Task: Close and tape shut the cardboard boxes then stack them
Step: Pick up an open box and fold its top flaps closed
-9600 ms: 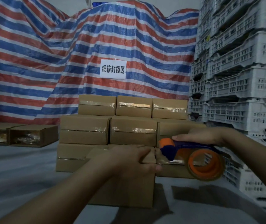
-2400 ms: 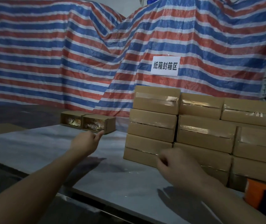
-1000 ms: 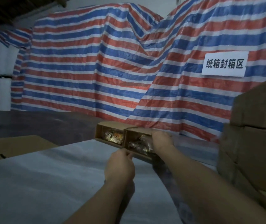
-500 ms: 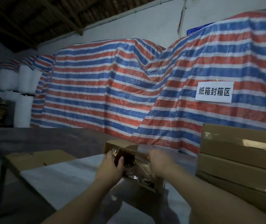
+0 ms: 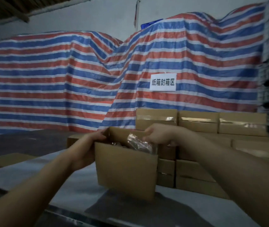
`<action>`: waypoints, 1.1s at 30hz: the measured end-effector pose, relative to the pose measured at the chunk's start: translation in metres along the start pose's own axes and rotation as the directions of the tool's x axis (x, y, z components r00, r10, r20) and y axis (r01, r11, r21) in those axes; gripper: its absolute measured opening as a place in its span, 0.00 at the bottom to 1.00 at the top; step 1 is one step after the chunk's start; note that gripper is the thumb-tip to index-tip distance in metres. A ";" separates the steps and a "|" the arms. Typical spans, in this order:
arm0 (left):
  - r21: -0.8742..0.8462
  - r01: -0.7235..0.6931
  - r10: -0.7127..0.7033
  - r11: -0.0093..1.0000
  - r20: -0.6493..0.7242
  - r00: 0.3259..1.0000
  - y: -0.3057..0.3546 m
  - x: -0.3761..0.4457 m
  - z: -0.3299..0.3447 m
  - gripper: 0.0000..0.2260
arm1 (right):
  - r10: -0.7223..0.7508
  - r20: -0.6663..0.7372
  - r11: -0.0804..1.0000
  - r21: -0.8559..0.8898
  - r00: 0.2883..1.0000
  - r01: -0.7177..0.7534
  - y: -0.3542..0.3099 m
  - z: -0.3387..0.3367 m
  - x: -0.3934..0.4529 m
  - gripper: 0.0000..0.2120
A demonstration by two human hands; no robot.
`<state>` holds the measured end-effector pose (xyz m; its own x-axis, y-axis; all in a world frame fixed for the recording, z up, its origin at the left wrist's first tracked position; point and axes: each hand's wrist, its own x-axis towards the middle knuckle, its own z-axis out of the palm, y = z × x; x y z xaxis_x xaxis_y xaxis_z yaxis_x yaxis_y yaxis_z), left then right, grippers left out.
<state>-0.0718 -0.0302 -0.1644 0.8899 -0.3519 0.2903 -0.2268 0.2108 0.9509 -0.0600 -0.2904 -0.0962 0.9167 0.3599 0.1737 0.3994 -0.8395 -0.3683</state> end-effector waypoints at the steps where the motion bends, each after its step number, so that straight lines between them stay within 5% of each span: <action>1: 0.008 -0.021 0.020 1.000 0.056 0.998 0.002 0.001 0.018 0.17 | 0.042 0.005 0.997 0.065 0.999 -0.043 0.012 -0.010 -0.013 0.08; 7: 0.049 -0.130 0.128 0.990 0.029 0.991 -0.021 0.029 0.128 0.13 | 0.247 0.050 0.945 0.209 0.968 -0.252 0.091 -0.064 -0.081 0.07; 12: 0.018 0.020 -0.018 1.000 -0.102 0.995 -0.062 0.052 0.192 0.16 | 0.417 0.111 0.850 0.302 0.902 -0.431 0.144 -0.062 -0.109 0.08; 15: -0.067 0.043 -0.054 0.997 -0.157 0.986 -0.082 0.058 0.202 0.22 | 0.511 0.094 0.693 0.542 0.854 -0.475 0.167 -0.043 -0.115 0.13; 19: -0.138 0.021 -0.046 0.990 -0.181 0.982 -0.087 0.064 0.202 0.23 | 0.484 0.029 0.387 0.889 0.875 -0.244 0.176 -0.017 -0.127 0.14; 22: -0.139 0.008 -0.032 0.990 -0.168 0.985 -0.088 0.067 0.202 0.26 | 0.464 -0.116 0.264 0.965 0.878 -0.012 0.183 0.009 -0.129 0.20; 27: -0.193 0.021 -0.052 0.981 -0.155 0.987 -0.083 0.067 0.207 0.27 | 0.495 -0.252 0.191 0.965 0.832 0.179 0.182 0.040 -0.123 0.28; 33: -0.240 0.012 -0.051 0.971 -0.158 0.986 -0.092 0.077 0.199 0.29 | 0.530 -0.251 0.114 0.968 0.810 0.225 0.195 0.039 -0.114 0.30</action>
<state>-0.0616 -0.2584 -0.2080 0.9517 -0.2139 0.2203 -0.1142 0.4195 0.9005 -0.0858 -0.4789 -0.2236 0.9509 -0.2557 0.1744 0.2646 0.3793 -0.8866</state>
